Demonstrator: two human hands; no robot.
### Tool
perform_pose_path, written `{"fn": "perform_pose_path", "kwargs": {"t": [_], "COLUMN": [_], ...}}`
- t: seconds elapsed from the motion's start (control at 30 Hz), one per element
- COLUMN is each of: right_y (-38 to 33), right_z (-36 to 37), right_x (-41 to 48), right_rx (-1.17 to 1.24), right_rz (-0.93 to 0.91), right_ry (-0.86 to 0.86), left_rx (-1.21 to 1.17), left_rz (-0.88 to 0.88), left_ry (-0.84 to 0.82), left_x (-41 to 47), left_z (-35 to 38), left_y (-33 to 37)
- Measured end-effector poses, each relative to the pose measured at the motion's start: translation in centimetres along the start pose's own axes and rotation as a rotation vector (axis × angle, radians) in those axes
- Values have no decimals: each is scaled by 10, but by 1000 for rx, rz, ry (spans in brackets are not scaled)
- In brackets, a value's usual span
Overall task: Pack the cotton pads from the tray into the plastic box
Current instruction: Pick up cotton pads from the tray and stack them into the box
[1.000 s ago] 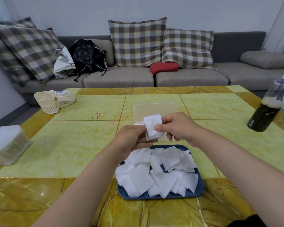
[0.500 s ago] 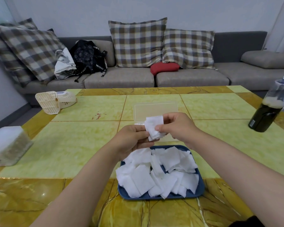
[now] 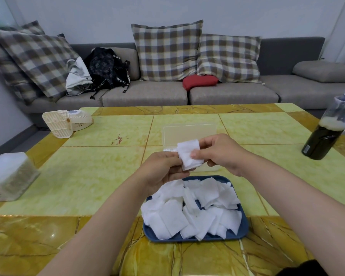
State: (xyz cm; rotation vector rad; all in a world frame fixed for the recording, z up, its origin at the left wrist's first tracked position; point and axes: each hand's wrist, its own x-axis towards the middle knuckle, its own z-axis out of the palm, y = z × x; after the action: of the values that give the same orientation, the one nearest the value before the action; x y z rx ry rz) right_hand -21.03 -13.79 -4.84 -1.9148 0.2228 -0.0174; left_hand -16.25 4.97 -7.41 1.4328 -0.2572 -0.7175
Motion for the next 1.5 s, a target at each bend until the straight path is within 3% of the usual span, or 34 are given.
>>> {"fn": "perform_pose_path", "kwargs": {"t": [0.27,0.47,0.63,0.7,0.77,0.83,1.07,1.2,1.33,1.5], "right_y": [-4,-7,-11,-8,-1,7,7,1,7,7], "right_z": [7,7,7,8,10,13,28,33,40,47], "right_x": [3,9,26,39,52,63,76,72,76,80], "right_rx": [-33,-9,122,108,-53,-290,-961,-1113,-994,-569], "right_rz": [-11,129,128,126,98,67,143,236,260,244], "right_ry": [36,-84,0,94,221,291,209,229,238,46], "left_rx": [-54,57,287,575,834,957,1142,1226,1193,1181], "left_rz": [32,114,217,285,353,368,348,366,362,399], "left_ry": [-45,123,183,324,436,436,318,312,299,329], "left_x": [-4,7,20,33,45,55,72,74,72,71], "left_z": [0,-2,-7,-16,-25,-30,-32,-34,-35,-34], "left_y": [5,6,18,19,15,9,-14,-11,-10,-11]}}
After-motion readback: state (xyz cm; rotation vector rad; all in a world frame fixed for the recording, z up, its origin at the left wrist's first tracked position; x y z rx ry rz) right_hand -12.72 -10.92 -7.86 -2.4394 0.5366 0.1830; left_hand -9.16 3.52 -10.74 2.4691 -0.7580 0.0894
